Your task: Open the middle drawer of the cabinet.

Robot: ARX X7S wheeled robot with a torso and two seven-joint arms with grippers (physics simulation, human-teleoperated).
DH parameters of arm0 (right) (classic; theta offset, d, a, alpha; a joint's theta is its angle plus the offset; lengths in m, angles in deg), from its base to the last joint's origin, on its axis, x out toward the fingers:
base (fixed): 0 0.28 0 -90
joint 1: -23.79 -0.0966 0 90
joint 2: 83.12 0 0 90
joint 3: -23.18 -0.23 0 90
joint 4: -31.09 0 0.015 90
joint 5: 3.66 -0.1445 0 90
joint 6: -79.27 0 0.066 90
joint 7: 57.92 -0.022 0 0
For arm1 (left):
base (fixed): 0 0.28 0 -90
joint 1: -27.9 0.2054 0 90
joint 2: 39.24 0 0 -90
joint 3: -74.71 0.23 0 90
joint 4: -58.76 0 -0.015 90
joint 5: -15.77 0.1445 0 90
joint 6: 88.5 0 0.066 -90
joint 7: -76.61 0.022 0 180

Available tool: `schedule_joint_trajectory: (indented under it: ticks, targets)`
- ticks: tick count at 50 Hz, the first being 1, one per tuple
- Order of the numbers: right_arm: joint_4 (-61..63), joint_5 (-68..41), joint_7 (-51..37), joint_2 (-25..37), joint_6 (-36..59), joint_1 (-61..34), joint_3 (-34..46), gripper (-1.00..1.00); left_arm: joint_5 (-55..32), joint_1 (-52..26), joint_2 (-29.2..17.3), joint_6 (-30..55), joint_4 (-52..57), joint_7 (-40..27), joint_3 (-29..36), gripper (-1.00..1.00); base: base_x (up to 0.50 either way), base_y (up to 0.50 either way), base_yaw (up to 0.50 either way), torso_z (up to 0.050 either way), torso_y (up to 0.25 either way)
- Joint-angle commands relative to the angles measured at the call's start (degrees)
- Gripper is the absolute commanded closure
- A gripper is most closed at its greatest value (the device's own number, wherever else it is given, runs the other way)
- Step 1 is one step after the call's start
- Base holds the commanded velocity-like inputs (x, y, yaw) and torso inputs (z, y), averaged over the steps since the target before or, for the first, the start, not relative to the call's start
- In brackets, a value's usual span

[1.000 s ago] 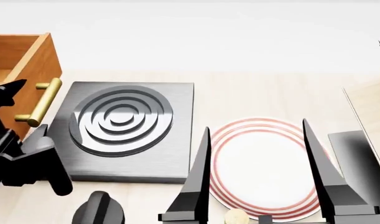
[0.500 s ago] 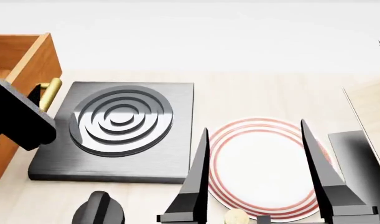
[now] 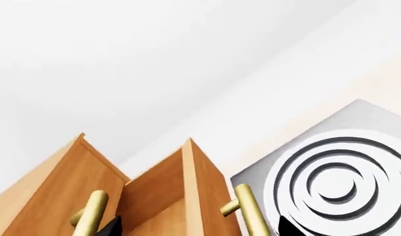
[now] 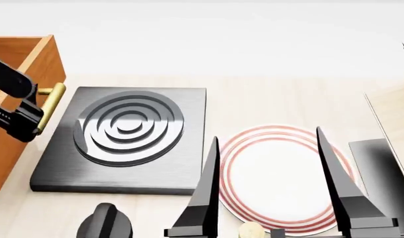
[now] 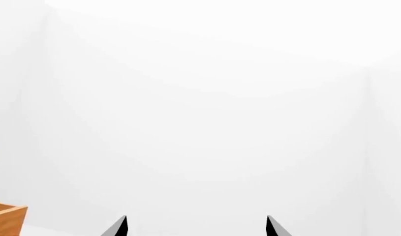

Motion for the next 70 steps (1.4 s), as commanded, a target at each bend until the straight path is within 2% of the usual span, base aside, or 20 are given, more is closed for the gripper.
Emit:
schedule_joint_trajectory:
  ticks: [1, 10, 32, 70]
  targets:
    - [0.00, -0.13, 0.09, 0.00, 0.11, -0.10, 0.00, -1.00, -8.08, -2.34, 2.97, 6.81, -4.46, 1.40, -6.30, -1.00, 0.00, 0.00, 0.00, 0.000, 0.000]
    - [0.00, -0.13, 0.15, 0.00, 0.24, -0.18, 0.07, -1.00, -9.89, -3.56, 4.68, 8.51, -8.89, 0.96, -8.76, -1.00, 0.00, 0.00, 0.00, 0.000, 0.000]
    - [-0.02, -0.07, 0.36, 0.12, 0.43, -0.15, 0.27, -1.00, -8.51, -3.53, 7.11, 6.72, -16.73, -0.72, -9.51, -1.00, 0.00, 0.00, 0.00, 0.000, 0.000]
    - [-0.07, 0.36, 0.41, 0.36, 0.57, 0.21, 1.32, -1.00, -9.31, -0.99, 9.29, 4.45, -20.96, -1.80, -11.20, -1.00, 0.00, 0.00, 0.00, 0.000, 0.000]
